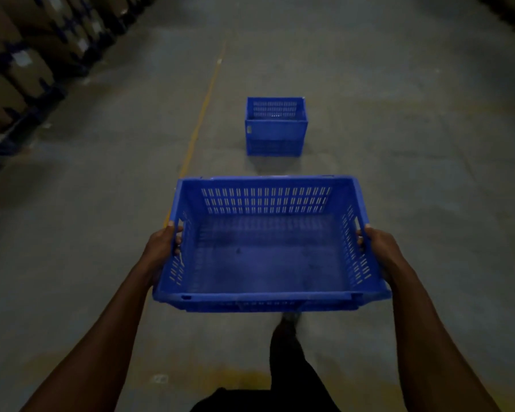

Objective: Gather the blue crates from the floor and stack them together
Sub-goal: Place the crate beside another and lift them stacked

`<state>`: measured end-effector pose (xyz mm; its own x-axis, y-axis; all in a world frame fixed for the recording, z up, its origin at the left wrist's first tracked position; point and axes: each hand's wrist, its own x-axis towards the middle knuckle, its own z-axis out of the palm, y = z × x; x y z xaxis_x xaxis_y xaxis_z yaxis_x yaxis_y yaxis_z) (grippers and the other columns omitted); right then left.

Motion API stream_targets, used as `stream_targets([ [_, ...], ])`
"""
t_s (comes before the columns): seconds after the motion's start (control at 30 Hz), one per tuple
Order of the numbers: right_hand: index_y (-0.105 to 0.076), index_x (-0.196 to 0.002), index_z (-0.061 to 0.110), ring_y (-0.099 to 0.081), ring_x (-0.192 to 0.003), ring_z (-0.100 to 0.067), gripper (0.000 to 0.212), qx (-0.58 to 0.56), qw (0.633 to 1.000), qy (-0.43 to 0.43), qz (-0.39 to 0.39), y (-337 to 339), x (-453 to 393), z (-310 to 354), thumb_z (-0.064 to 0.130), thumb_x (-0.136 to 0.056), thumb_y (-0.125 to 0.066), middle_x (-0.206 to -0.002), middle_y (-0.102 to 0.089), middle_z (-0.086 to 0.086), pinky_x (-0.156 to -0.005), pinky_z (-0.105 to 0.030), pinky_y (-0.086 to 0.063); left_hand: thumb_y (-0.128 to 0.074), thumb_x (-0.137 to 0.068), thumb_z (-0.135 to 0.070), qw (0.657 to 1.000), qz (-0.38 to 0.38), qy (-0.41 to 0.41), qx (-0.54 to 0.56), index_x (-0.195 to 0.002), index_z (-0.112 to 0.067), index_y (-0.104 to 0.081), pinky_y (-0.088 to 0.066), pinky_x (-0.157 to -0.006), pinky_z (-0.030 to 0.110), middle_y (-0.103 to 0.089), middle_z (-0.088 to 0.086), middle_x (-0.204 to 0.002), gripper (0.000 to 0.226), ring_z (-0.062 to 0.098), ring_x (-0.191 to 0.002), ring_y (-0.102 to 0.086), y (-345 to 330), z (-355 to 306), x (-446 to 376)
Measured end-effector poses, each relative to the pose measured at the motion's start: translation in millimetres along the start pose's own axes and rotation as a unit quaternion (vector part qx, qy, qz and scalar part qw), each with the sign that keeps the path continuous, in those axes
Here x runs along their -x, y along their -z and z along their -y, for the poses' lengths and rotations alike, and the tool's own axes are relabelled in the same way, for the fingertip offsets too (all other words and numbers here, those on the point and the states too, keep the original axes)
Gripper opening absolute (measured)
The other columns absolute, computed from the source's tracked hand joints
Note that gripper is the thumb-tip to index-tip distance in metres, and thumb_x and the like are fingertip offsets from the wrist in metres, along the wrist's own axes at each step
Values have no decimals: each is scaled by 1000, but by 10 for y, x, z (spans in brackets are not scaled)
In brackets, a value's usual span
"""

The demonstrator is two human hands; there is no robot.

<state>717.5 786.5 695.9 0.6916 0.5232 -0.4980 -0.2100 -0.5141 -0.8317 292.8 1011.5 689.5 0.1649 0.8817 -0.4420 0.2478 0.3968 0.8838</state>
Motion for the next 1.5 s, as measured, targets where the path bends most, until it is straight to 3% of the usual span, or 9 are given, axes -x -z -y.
stream_targets([
  [0.37,-68,-91,7,-56,-64,-24,41,7,1000,4,6,-116,-2791,1701,43,-97,-51,-71,-62,-7,-70,-42,-47,-50,-103,-44,999,-34,-2,19,-118,-9,-67,-48,-64,36,-56,2,-77,41,17,-63,-49,-1381,-1464,-2272],
  [0.63,-67,-89,7,-52,-61,-22,36,5,1000,16,0,-678,-4629,2933,38,-95,-51,-70,-60,-7,-68,-40,-45,-52,-103,-38,998,-60,-5,18,-116,-11,-67,-47,-66,37,-60,4,-77,34,18,-63,-51,-2029,-2436,-4160],
  [1.03,-67,-93,6,-55,-63,-22,35,-12,999,-22,-32,-1547,-7034,4334,37,-98,-50,-73,-62,-8,-68,-39,-47,-44,-107,-38,1000,-11,-1,-30,-115,-9,-63,-44,-64,35,-56,3,-76,36,18,-62,-48,-2775,-3891,-7102],
  [1.2,-65,-98,3,-52,-60,-21,36,-7,1000,-18,-23,-1819,-8044,4793,34,-100,-48,-71,-59,-7,-63,-36,-45,-45,-105,-41,999,-5,14,-51,-114,-10,-65,-43,-64,35,-57,2,-76,37,18,-62,-48,-3134,-4206,-8217],
  [1.33,-64,-90,9,-55,-64,-22,46,28,999,-17,-4,-2011,-8916,5095,47,-101,-41,-72,-60,-7,-67,-38,-47,-42,-106,-44,997,-4,20,-78,-114,-13,-63,-45,-66,37,-58,3,-78,39,20,-64,-51,-3433,-4387,-8992],
  [1.43,-58,-86,13,-53,-63,-23,39,68,998,3,7,-2150,-9538,5311,42,-103,-38,-71,-59,-7,-66,-37,-45,-38,-109,-38,996,16,28,-83,-112,-10,-58,-44,-64,35,-57,5,-80,35,19,-65,-50,-3674,-4522,-9550],
  [1.5,-60,-94,12,-53,-62,-22,36,79,997,-4,19,-2253,-9949,5408,39,-104,-38,-72,-59,-6,-68,-38,-45,-37,-109,-34,997,26,47,-51,-108,-9,-56,-44,-64,33,-56,5,-81,31,17,-63,-49,-3825,-4584,-9902],
])
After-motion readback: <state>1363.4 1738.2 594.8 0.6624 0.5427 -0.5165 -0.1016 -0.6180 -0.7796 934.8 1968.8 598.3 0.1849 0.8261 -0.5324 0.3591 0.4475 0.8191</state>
